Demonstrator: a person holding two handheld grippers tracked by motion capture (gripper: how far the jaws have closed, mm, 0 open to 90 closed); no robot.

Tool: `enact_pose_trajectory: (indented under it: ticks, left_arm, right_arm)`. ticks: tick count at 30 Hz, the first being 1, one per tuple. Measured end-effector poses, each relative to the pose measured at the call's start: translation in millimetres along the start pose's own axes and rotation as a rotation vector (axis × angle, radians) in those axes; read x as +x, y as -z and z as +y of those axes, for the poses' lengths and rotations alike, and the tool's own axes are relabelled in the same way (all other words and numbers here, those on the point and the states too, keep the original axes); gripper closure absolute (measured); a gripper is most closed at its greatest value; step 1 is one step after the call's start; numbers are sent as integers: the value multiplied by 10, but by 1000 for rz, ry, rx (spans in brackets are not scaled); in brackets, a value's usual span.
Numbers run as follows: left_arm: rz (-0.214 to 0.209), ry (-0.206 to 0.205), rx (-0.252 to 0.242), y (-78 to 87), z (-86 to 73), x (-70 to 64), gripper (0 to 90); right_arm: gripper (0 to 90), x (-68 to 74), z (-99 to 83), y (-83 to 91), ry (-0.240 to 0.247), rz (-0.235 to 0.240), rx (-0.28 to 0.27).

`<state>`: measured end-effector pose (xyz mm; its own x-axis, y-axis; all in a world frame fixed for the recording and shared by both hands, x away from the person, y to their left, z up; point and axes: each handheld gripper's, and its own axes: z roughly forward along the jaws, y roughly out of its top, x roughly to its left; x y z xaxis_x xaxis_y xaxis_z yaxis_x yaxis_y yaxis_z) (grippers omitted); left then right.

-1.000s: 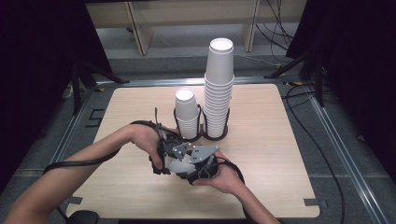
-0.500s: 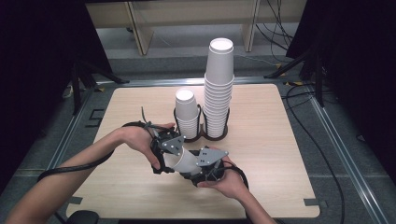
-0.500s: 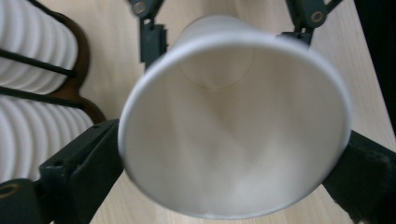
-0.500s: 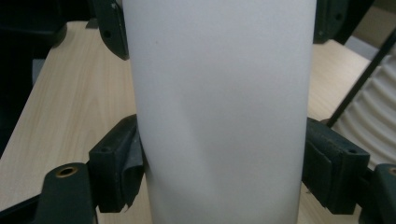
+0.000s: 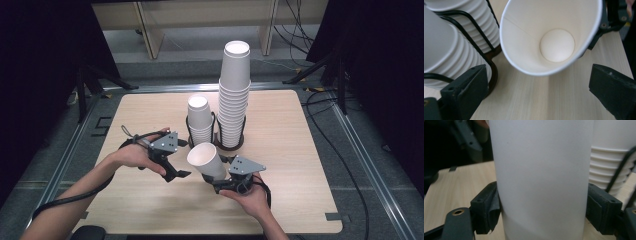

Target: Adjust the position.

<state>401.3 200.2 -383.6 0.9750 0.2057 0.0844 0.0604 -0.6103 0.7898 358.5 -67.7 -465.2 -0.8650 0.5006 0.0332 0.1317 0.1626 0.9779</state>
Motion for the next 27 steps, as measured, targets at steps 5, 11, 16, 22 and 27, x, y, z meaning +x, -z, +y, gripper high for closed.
enact_pose_trajectory:
  ticks: [5,11,16,22,27]
  left_arm:
    - [34,172,-179,-33,-158,-72,28]
    - [45,421,-347,-99,-261,-137,36]
    - [55,495,-430,-256,-212,-221,21]
    - [86,502,-431,-348,-163,-221,4]
    - [105,504,-426,-452,-129,-227,4]
  right_arm:
    - [222,-84,-13,17,-58,-38,-89]
    - [222,-105,-43,10,-92,-67,-91]
    - [221,-98,-86,-50,-86,-62,-96]
    - [221,-64,-75,-53,-95,-55,-98]
    - [220,-61,-73,-67,-77,-65,-104]
